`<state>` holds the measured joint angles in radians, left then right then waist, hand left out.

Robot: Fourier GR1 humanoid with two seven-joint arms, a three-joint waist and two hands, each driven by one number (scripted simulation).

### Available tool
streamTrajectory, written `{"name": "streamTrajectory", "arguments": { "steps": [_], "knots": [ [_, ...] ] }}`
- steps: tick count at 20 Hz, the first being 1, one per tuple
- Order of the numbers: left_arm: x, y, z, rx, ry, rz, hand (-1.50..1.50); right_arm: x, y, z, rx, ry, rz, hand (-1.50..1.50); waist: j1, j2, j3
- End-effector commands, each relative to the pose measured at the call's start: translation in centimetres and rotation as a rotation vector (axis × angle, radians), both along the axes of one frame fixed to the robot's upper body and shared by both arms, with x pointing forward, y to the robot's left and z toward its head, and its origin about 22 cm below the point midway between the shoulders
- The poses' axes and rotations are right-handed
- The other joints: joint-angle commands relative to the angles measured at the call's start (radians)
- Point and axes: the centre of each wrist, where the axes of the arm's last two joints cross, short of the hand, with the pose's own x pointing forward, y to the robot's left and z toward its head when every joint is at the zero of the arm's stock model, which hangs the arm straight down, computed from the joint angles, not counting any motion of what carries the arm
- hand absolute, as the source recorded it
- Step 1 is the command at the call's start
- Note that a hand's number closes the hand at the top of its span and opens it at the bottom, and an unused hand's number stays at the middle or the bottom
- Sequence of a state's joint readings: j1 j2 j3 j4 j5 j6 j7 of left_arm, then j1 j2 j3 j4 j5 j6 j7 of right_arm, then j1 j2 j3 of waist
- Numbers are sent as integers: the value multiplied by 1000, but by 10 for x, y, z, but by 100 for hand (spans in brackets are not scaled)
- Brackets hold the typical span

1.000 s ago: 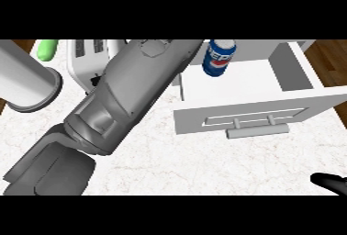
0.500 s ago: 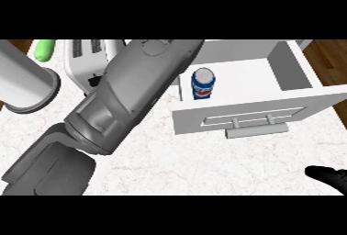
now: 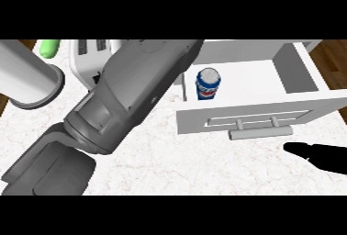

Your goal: Pick up the can, place it into the drawer and close the drawer

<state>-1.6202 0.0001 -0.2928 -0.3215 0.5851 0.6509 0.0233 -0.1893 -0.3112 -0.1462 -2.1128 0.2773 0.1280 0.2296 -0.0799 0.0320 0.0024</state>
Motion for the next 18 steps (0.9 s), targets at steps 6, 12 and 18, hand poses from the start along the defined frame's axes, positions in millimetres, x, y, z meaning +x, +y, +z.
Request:
{"name": "streamTrajectory", "arguments": {
  "steps": [6,12,18],
  "knots": [
    [2,1,2,0,-36,-6,-150,46,34,-33,-291,-4,-22,-150,48,-6,0],
    [2,-2,10,37,-35,10,-150,84,48,-62,-459,28,-57,-150,64,-8,-1],
    [2,2,5,-10,-2,-24,-150,120,68,-101,-566,42,-89,-150,102,-21,-2]
  ]
}}
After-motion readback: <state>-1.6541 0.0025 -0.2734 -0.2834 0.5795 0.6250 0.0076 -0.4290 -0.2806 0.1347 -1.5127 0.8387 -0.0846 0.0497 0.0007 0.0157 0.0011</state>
